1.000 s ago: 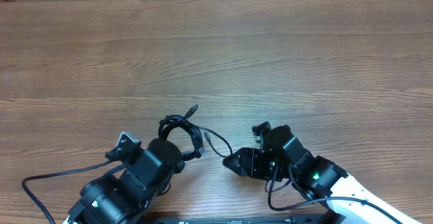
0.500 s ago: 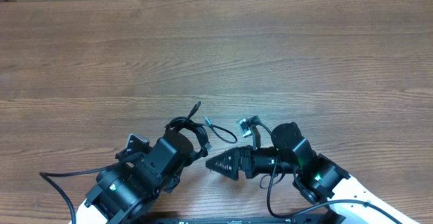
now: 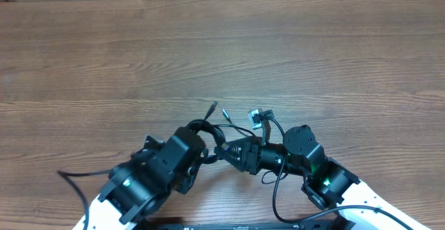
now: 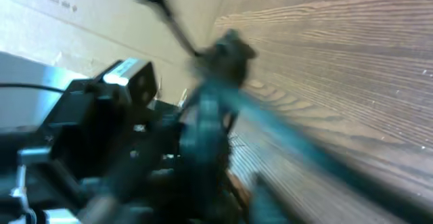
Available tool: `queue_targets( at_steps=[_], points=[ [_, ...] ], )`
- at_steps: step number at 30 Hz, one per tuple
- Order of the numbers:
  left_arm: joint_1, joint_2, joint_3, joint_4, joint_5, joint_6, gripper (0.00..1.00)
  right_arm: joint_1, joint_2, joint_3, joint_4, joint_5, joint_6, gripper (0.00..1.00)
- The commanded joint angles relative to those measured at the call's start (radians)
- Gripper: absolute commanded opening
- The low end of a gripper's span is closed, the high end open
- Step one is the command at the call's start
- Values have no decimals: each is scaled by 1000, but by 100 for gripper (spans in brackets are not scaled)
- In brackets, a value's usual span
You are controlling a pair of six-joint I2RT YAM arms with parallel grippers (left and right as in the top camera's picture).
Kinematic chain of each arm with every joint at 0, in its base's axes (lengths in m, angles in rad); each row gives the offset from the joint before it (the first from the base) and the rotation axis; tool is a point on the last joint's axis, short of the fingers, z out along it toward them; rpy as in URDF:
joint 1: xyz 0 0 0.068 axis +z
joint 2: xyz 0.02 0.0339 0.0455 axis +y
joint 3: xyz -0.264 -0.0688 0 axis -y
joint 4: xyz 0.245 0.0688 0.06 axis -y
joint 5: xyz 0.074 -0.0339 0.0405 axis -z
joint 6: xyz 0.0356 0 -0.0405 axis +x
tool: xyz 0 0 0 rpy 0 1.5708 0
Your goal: Untangle cables
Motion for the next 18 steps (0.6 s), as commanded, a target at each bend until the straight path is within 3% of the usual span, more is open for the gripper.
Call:
queue_targets(
  at_steps=[1, 3, 5, 8, 9, 11, 16, 18],
  points=[
    [6, 26, 5, 22, 31, 60, 4, 2, -7, 22, -29, 26, -3, 4],
    [14, 30, 6, 22, 2, 148, 6, 2, -7, 22, -78, 26, -3, 4],
    [43, 17, 8, 22, -8, 269, 14, 2, -7, 22, -168, 26, -5, 4],
    [103, -30, 19, 21, 12, 385, 34, 2, -7, 22, -269, 23, -34, 4],
    [138, -65, 25, 21, 35, 445, 48, 2, -7, 22, -301, 9, -53, 4],
    [176, -111, 26, 21, 61, 503, 59, 2, -7, 22, -308, -27, -79, 4],
    [217, -197, 26, -5, 61, 590, 69, 2, -7, 22, -300, -119, -151, 4],
    [218, -217, 26, 2, 48, 666, 82, 2, -7, 22, -300, -126, -168, 4]
  ],
)
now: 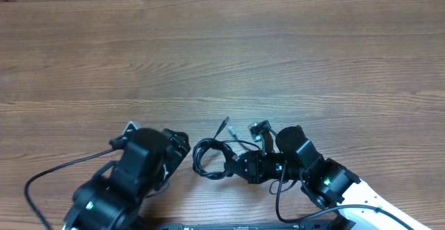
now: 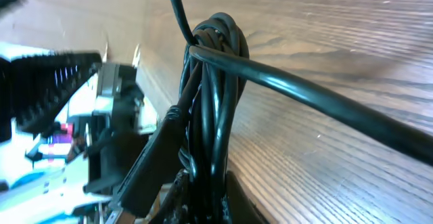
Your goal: Untangle cables
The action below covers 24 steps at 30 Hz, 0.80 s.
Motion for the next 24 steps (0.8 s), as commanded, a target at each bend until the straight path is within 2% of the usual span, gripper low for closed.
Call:
queue_targets(
  at_steps=[1, 6, 9, 14, 19, 24],
  points=[
    [10, -34, 27, 11, 1, 223, 84, 3, -8, 11, 16, -61, -72, 4],
    [11, -35, 27, 92, 113, 585, 80, 3, -8, 11, 48, -61, -72, 4],
    [11, -34, 27, 95, 195, 697, 83, 3, -8, 11, 106, -63, -89, 4],
    [12, -34, 27, 93, 212, 712, 84, 3, -8, 11, 246, -106, -150, 4],
    [20, -34, 26, 84, 203, 715, 90, 2, -8, 11, 258, -102, -150, 4],
    [50, -34, 27, 30, 148, 696, 88, 1, -9, 11, 282, -118, -143, 4]
  ],
)
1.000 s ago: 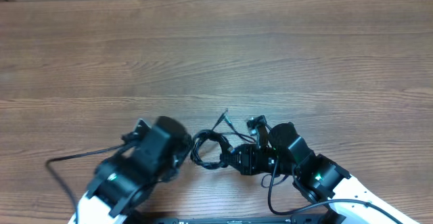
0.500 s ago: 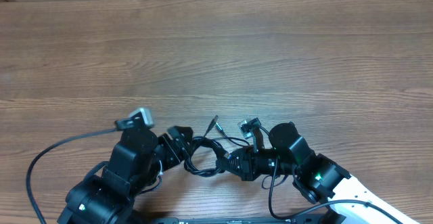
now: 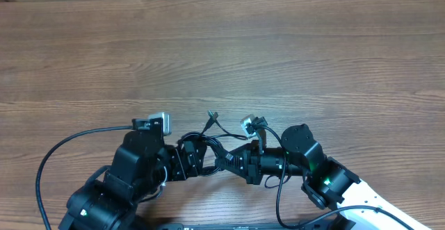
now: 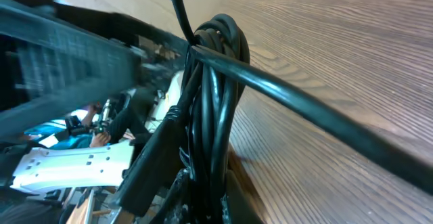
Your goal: Untangle cables
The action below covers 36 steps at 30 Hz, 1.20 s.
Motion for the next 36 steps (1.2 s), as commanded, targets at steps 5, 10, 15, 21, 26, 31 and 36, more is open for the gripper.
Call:
queue_targets(
  at_steps=[5, 10, 15, 21, 26, 31, 36],
  points=[
    [73, -2, 26, -31, -29, -77, 82, -42, -8, 11, 39, -27, 26, 4],
    [86, 4, 26, -29, -24, -136, 76, -56, -8, 11, 84, -89, 40, 4],
    [86, 29, 26, -26, -2, -57, 74, -56, -8, 11, 84, -142, 37, 4],
    [86, 70, 26, -21, 113, 127, 82, -56, -8, 11, 84, -296, 33, 4],
    [86, 136, 26, -19, 119, 127, 75, -56, -8, 11, 84, -360, 11, 4],
    [86, 224, 26, -17, 141, 154, 58, -56, -8, 11, 83, -375, -6, 4],
    [86, 262, 26, 11, 179, 213, 4, -56, -7, 11, 27, -375, -39, 4]
  ],
)
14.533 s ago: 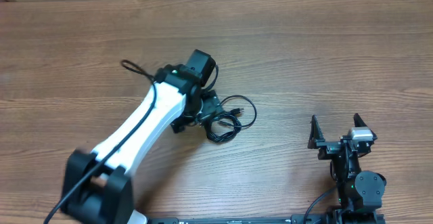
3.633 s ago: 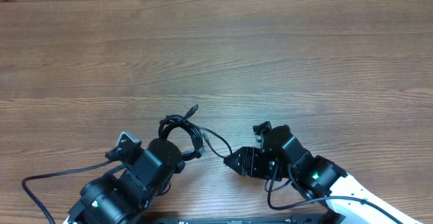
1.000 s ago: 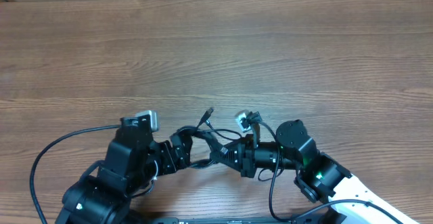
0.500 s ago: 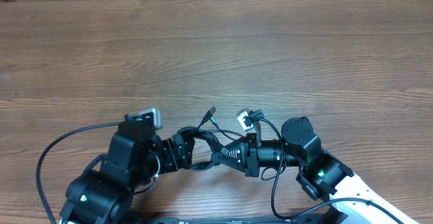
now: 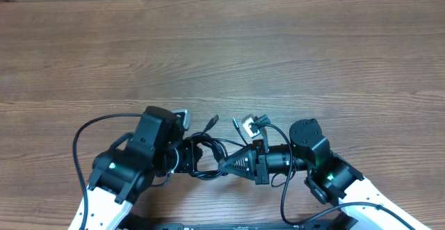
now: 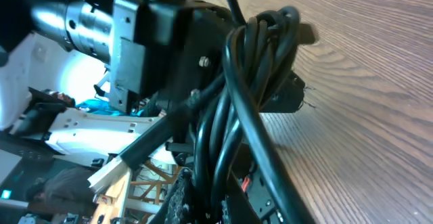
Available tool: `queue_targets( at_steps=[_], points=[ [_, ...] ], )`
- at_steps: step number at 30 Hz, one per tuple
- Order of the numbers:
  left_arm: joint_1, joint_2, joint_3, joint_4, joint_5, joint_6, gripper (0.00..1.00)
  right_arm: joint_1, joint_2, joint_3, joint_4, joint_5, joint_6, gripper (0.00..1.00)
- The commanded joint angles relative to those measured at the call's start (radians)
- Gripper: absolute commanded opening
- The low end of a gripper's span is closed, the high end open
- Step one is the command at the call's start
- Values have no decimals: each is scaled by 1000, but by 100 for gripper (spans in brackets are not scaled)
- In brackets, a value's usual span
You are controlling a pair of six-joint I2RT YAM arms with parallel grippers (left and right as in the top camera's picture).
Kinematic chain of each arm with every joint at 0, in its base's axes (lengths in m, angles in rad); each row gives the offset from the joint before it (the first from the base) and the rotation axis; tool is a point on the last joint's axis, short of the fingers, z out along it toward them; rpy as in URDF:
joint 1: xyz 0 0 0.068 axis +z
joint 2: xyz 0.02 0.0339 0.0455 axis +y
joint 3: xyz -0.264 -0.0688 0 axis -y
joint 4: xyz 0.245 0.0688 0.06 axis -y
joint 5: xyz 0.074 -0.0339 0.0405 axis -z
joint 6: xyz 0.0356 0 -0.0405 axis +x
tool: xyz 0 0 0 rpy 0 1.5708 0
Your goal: Untangle cables
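A black cable bundle (image 5: 206,153) lies coiled near the table's front edge, with two plug ends (image 5: 214,121) sticking up behind it. My right gripper (image 5: 224,165) reaches in from the right and is shut on the coils. In the right wrist view the cable bundle (image 6: 260,61) rises as several black loops from between my right gripper's (image 6: 226,200) fingers. My left gripper (image 5: 188,153) meets the bundle from the left, and its fingers are hidden among the coils. The left gripper (image 6: 196,41) fills the space right behind the loops.
The wooden table (image 5: 222,49) stretches far beyond the arms. The left arm's own black lead (image 5: 83,136) arcs out to the left. Another lead (image 5: 284,192) loops under the right arm. Both arms crowd the front edge.
The left arm has moved up and right, and its gripper is now tight against the left side of the bundle. The right gripper still holds the coils, now shifted slightly lower.
The left gripper was first over the bundle beside the right gripper. Then it stood clear to the left while the right alone held the coils. Later it was back near the bundle, and now it presses in against it.
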Motion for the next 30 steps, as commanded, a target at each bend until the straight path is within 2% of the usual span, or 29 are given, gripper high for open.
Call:
queue_targets(
  at_steps=[1, 7, 10, 15, 21, 25, 27, 30],
  points=[
    [11, 15, 25, 44, -11, 21, 4, 19, -13, 10, -35, -140, -62, 4],
    [14, 12, 25, 71, -12, 21, 4, 19, -13, 10, -122, -144, -152, 4],
    [14, 12, 25, 90, -19, 13, 5, 19, -13, 10, -98, -241, -210, 4],
    [14, 12, 25, 111, -28, -40, 4, 20, -13, 10, 2, -420, -257, 4],
    [14, 12, 25, 109, -86, -155, 4, 20, -13, 8, -78, -426, -367, 4],
    [14, 12, 25, 98, -138, -349, 4, 20, -13, 8, -241, -304, -391, 4],
    [14, 12, 25, 101, -134, -383, 4, 20, -13, 8, -336, -198, -390, 4],
    [14, 10, 25, 106, -118, -369, 4, 20, -13, 8, -485, 4, -377, 4]
  ],
)
